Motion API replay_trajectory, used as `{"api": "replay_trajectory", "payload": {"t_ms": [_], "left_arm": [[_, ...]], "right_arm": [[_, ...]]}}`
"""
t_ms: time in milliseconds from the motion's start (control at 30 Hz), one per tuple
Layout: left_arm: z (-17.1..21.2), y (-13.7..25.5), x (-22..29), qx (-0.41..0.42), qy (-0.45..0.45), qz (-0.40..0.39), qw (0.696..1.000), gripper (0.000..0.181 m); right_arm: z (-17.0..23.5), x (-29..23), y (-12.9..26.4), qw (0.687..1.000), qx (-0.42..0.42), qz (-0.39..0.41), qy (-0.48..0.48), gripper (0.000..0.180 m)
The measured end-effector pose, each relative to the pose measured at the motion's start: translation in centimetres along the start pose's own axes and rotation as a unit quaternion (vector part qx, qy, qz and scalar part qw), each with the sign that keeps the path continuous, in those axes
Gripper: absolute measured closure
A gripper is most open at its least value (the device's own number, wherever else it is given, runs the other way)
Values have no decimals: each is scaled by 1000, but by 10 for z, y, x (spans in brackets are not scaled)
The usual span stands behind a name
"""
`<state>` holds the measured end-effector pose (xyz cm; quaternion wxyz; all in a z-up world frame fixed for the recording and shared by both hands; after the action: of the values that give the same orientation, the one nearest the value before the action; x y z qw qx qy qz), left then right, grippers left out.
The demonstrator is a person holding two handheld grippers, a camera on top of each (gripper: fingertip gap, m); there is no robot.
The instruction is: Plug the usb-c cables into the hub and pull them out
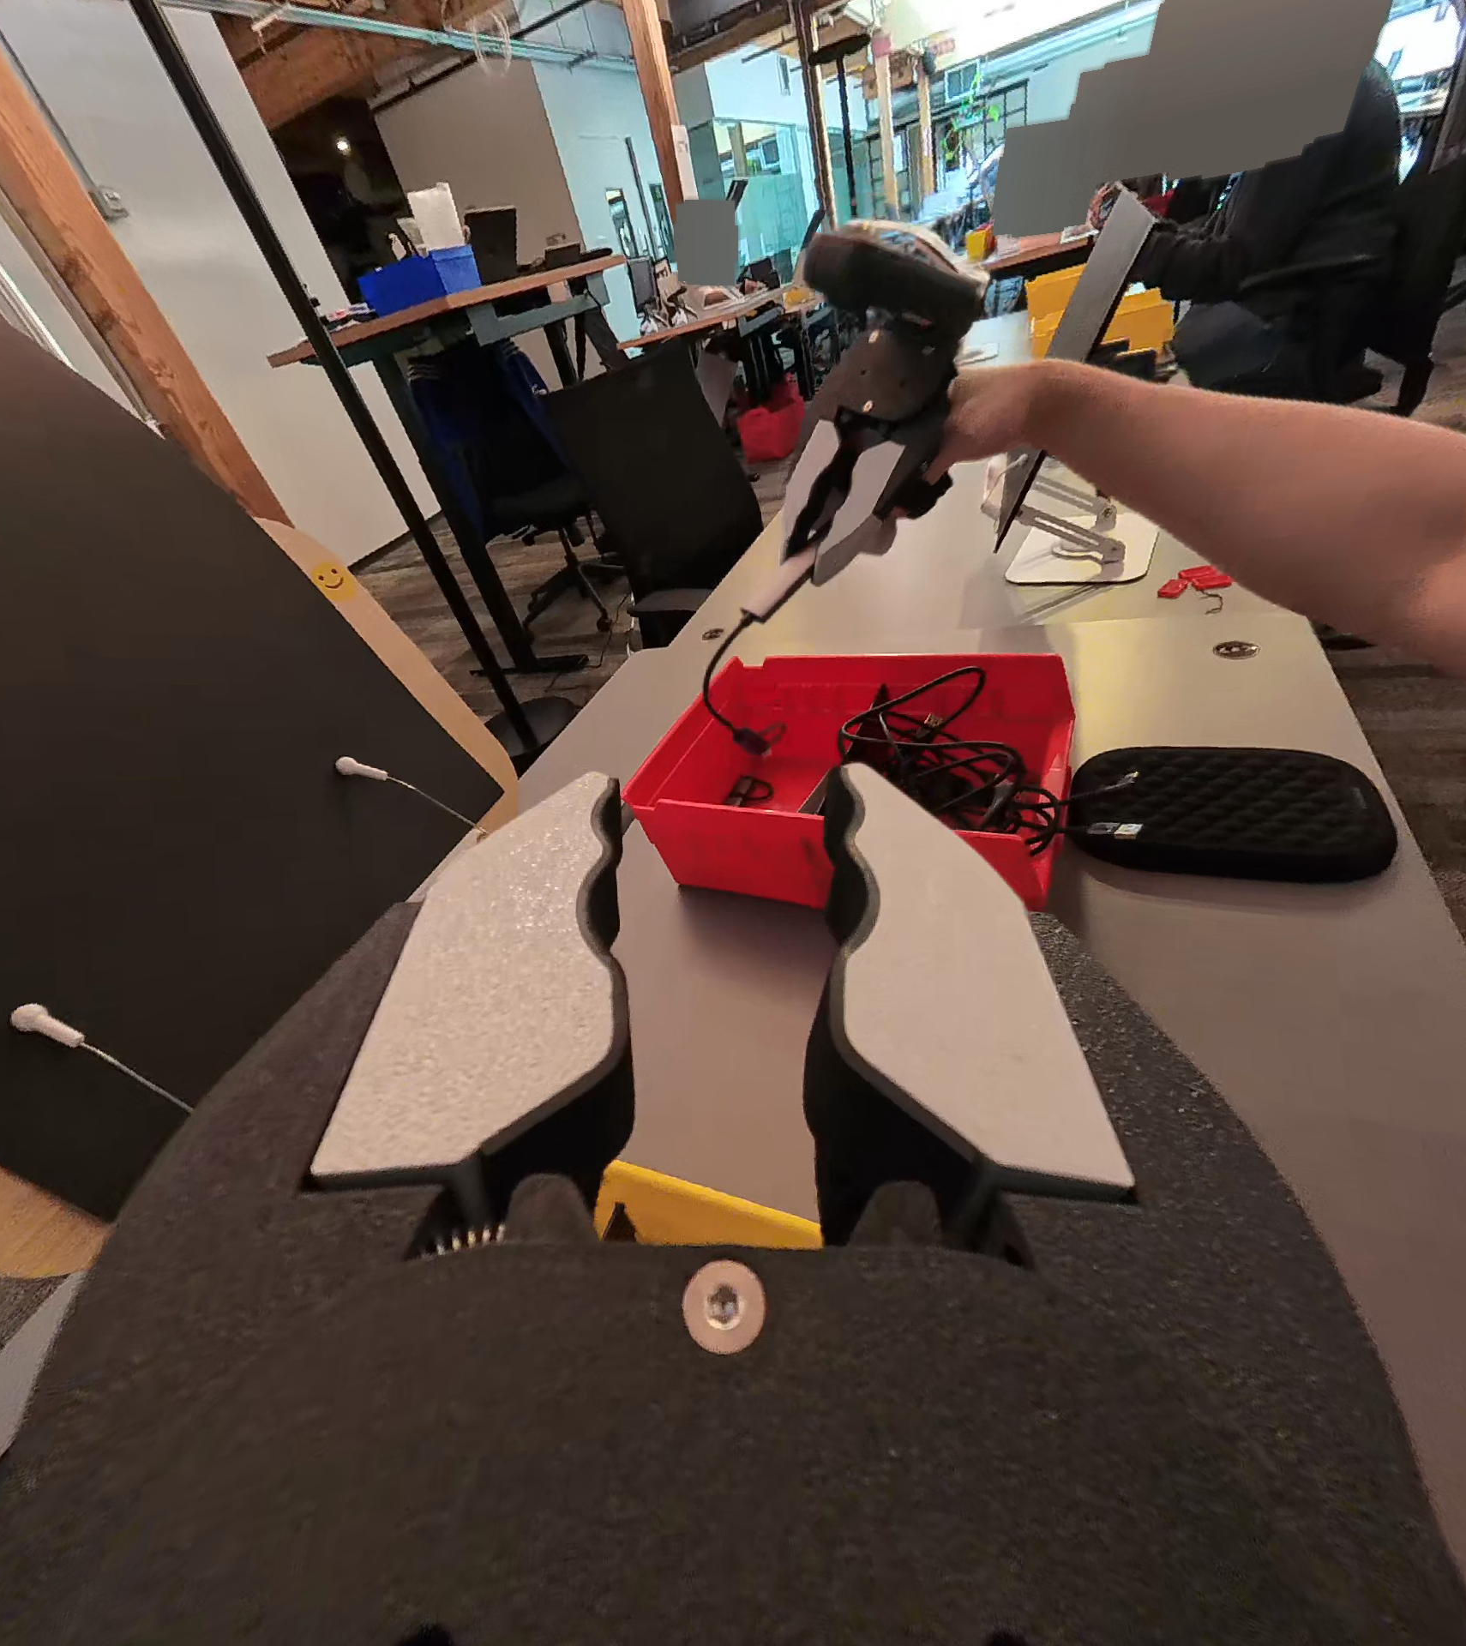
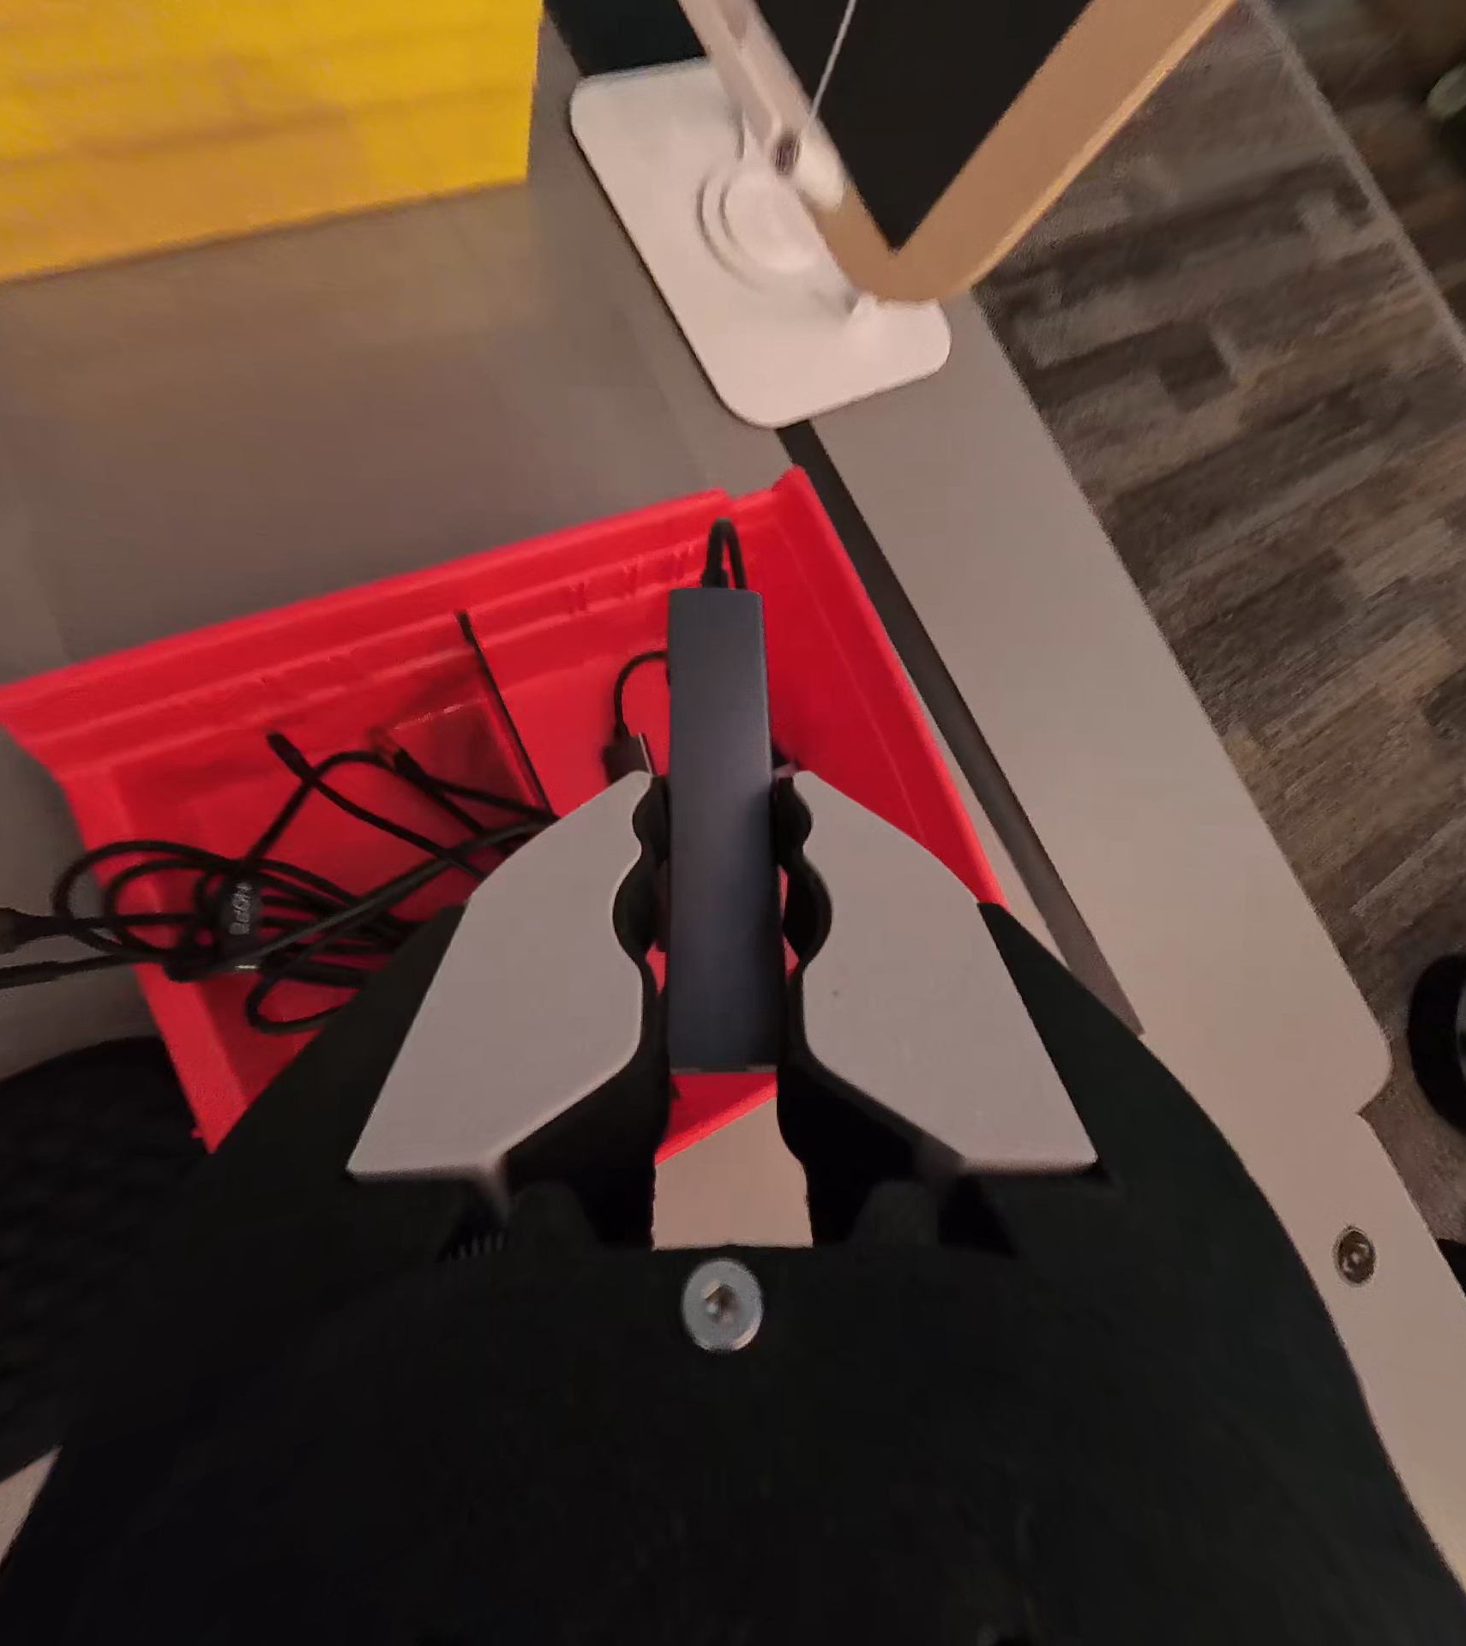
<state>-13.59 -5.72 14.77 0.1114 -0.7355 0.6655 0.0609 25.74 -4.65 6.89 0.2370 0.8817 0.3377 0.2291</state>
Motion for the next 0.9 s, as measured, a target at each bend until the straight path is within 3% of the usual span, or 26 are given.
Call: {"api": "replay_trajectory", "payload": {"t_ms": [167, 267, 433, 600, 733, 900], "left_arm": [[6, -2, -2, -15, 6, -2, 1000, 140], [7, -2, -3, -21, 5, -6, 1000, 140], [9, -3, -4, -25, 6, -9, 1000, 142], [4, -4, -14, 0, -18, -59, 998, 149], [5, -3, -15, -8, -23, -62, 998, 149], [4, -3, -15, -7, -20, -64, 998, 149]], "right_arm": [[17, 11, -39, 998, -49, -25, -9, 155], [25, 0, -61, 994, -64, -83, -35, 155], [73, -16, -96, 968, -198, -147, -54, 154], [110, -3, -109, 948, -299, -103, -46, 153], [111, 0, -105, 952, -285, -97, -45, 153], [75, 6, -99, 982, -142, -84, -88, 150]]}}
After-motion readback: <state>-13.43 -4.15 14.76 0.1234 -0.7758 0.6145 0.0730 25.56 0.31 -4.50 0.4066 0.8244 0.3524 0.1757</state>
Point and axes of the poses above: each gripper's, where its closed fingertips meet, y back along the fingers, z out of its underside, x = y × z across the jaws, the point moved 4 cm from there along y, back along the fingers, and after that the axes turned 11 degrees about x, right-handed, at the moved point
